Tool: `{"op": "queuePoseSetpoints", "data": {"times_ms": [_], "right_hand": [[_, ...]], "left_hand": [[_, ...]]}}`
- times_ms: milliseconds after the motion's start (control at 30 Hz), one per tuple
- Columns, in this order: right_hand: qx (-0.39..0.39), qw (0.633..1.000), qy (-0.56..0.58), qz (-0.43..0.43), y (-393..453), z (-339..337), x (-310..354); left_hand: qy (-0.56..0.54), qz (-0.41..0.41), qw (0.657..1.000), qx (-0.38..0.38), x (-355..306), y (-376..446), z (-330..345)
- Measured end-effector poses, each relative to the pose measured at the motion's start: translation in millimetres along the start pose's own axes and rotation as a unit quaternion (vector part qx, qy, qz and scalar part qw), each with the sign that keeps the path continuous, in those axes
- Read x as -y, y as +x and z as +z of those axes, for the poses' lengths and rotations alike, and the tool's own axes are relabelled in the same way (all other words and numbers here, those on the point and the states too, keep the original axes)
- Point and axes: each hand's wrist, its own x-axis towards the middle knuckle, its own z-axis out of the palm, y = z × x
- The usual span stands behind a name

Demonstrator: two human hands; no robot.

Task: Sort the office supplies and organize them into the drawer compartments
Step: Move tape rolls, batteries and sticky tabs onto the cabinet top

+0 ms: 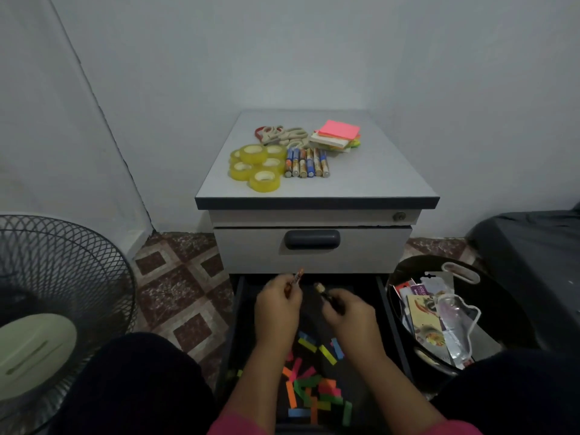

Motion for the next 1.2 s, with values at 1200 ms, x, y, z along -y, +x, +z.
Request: {"op": "queuePoseSetpoints", "data": {"times_ms": [1200], "right_hand": [[-0.036, 0.984, -0.109, -0.138, 114, -57, 144]], "left_hand": [[0.288, 0.192, 0.933, -0.098, -112, 87, -46]]}}
